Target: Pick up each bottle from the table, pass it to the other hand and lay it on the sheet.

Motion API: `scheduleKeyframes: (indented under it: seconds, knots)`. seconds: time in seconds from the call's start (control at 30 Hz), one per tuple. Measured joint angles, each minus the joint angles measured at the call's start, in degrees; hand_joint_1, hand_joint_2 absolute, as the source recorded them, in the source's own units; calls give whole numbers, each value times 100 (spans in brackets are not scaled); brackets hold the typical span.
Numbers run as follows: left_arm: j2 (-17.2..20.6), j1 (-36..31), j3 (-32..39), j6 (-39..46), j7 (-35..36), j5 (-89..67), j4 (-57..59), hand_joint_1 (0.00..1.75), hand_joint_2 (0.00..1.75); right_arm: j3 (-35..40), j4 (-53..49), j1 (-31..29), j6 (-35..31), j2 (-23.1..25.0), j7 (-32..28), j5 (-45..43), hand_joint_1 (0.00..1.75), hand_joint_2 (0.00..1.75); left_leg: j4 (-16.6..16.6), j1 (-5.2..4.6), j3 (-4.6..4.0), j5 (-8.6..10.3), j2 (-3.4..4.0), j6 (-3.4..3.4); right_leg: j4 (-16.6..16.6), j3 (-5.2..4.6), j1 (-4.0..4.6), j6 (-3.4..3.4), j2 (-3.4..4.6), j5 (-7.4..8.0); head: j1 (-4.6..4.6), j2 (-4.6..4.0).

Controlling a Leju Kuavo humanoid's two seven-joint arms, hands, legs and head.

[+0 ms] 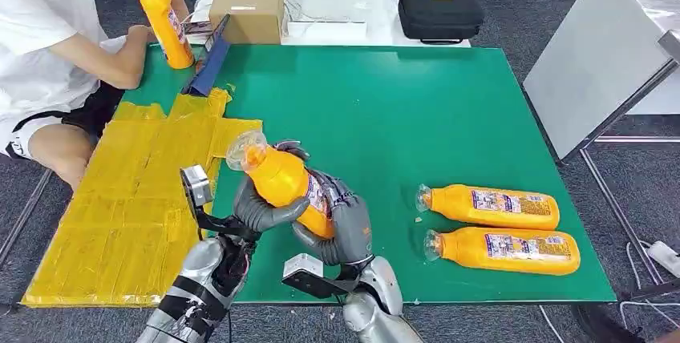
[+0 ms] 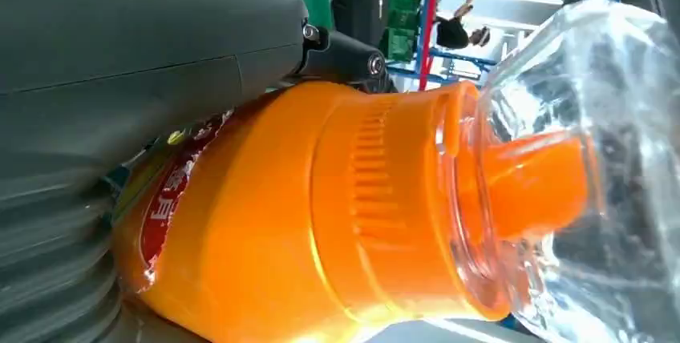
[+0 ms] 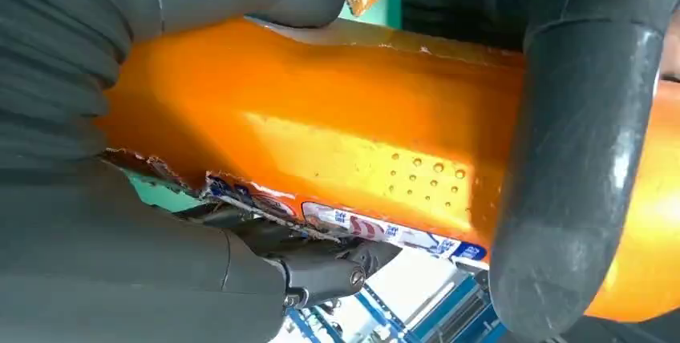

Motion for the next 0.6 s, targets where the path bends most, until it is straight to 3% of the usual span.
scheduleKeyframes:
  seconds: [0.43, 0.47, 0.5, 0.53, 0.6]
  knots:
    - [-33, -6, -9, 61, -57, -81, 4, 175, 175, 20, 22, 1, -59, 2, -13, -20, 175, 175, 0, 0, 0, 0, 0, 0, 0, -6, 0, 0, 0, -1, 2, -2]
    - [-37, -6, -9, 74, -61, -83, 4, 175, 175, 20, 22, 1, -70, 2, -11, -20, 157, 175, 0, 0, 0, 0, 0, 0, 0, -5, 0, 0, 0, 0, 2, 0]
    - [-37, -6, -11, 92, -63, -85, 2, 175, 175, 17, 22, 1, -74, 2, -11, -22, 30, 175, 0, 0, 0, 0, 0, 0, 0, -5, 0, 0, 0, 0, 2, -2]
    - [-37, -5, -13, 105, -63, -85, 2, 175, 175, 17, 22, 1, -83, 2, -11, -33, 0, 175, 0, 0, 0, 0, 0, 0, 0, -6, 0, 0, 0, 0, 2, -2]
    - [-39, -9, -20, 173, -81, -147, -4, 175, 175, 17, 22, 8, -101, 2, -35, -70, 0, 175, 0, 0, 0, 0, 0, 0, 0, -5, 0, 0, 0, 0, 2, -2]
